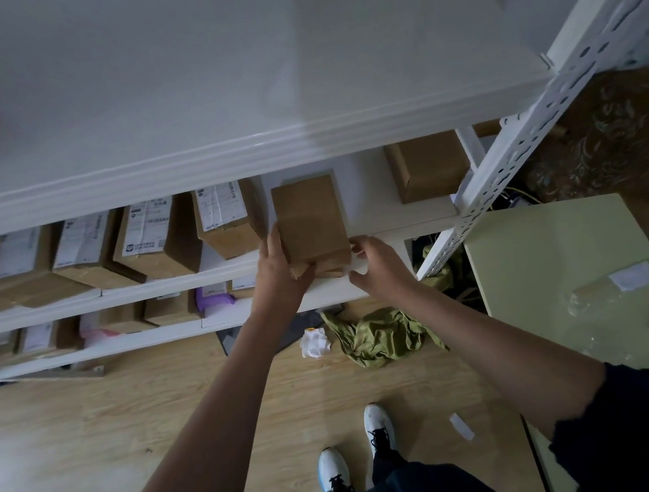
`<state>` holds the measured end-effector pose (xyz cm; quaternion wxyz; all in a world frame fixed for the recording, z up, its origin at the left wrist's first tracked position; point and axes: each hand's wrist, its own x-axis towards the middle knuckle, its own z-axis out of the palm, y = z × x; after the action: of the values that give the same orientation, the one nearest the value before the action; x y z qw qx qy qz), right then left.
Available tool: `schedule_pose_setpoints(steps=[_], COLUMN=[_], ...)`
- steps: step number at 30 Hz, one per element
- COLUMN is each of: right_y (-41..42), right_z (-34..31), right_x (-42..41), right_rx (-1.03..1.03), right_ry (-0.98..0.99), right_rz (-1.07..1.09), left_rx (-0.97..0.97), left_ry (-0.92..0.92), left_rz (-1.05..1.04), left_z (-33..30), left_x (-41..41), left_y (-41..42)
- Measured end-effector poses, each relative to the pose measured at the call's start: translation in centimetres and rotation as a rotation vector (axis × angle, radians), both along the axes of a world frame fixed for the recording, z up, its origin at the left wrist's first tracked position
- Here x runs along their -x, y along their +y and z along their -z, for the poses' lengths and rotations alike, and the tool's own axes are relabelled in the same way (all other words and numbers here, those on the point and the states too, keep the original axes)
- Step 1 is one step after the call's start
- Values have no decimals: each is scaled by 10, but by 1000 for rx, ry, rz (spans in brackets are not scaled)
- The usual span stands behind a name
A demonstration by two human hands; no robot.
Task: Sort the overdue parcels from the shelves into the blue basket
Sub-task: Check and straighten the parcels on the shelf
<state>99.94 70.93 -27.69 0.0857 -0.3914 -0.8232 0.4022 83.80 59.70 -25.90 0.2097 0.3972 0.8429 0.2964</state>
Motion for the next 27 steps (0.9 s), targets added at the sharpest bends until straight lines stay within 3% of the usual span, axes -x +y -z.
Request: schedule_pose_setpoints(steps=[9,17,27], right_y=[4,8,15], right_z=[28,29,-16], right_x=[16,22,10], right_rx=[26,240,100], right_ry=[-198,-94,72], right_rz=[-50,56,84], left_rx=[158,158,70], left_ry=[320,327,145], left_rz=[208,196,91], left_z=[-11,-9,-5], left_x=[9,9,3], left_y=[8,6,4])
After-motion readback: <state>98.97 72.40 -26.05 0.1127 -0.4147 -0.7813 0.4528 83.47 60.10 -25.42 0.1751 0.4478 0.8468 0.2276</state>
